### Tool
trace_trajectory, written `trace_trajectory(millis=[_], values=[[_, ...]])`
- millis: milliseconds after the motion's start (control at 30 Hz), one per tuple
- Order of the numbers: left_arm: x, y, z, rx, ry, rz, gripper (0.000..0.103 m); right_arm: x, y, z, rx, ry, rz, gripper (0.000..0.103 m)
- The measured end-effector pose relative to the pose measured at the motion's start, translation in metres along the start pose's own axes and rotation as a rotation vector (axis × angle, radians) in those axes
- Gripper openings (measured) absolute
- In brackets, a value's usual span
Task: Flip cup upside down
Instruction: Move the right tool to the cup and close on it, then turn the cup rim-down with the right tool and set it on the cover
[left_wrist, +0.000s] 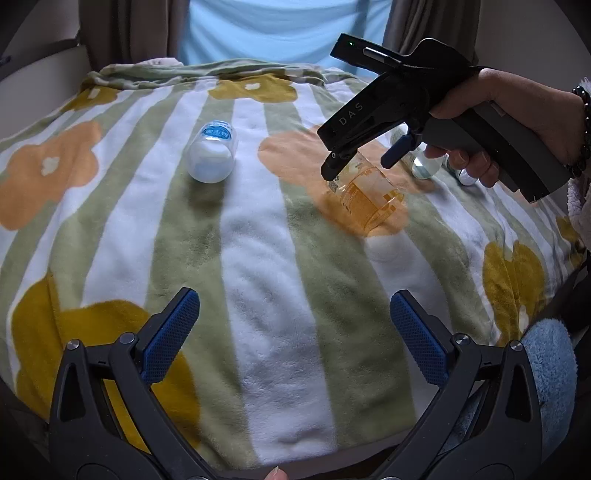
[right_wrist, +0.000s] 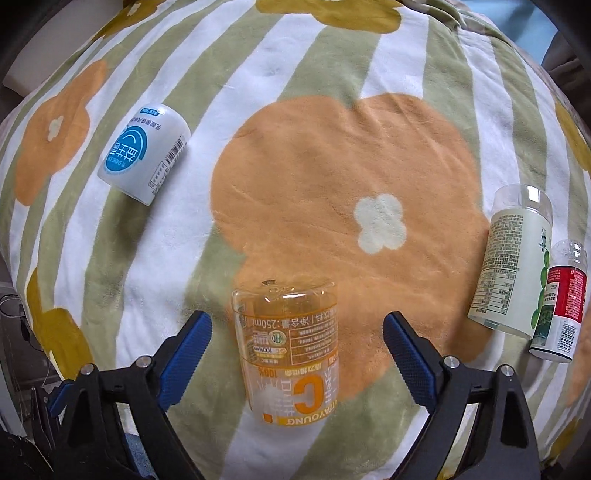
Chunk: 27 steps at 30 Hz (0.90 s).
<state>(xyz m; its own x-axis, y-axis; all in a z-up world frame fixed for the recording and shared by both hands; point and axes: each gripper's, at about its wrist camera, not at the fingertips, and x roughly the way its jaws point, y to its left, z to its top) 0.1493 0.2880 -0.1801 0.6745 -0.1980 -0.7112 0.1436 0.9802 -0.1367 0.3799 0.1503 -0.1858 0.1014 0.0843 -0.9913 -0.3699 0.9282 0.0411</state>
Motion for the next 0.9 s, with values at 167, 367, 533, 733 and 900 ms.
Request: trace_trajectory(millis=[167, 367, 533, 733, 900], values=[[0.005, 0.0, -0.002, 0.004, 0.008, -0.008, 0.103, 0.014, 0.002, 0.007, -0.01, 0.057, 0.004, 0.079], [0.008, 0.0, -0.002, 0.0, 0.013, -0.017, 0.103, 0.015, 0.005, 0.011, -0.035, 0.075, 0.002, 0.058], [0.009, 0.0, -0.003, 0.0, 0.009, -0.01, 0.103, 0.01, 0.006, 0.014, -0.042, 0.065, 0.017, 0.055], [0.008, 0.002, -0.007, -0.016, 0.002, -0.016, 0.103, -0.045, 0.007, -0.019, -0.054, -0.241, 0.126, 0.055], [0.005, 0.001, -0.009, -0.009, -0.015, 0.003, 0.103, -0.046, 0.018, -0.077, -0.024, -0.564, 0.183, 0.055]])
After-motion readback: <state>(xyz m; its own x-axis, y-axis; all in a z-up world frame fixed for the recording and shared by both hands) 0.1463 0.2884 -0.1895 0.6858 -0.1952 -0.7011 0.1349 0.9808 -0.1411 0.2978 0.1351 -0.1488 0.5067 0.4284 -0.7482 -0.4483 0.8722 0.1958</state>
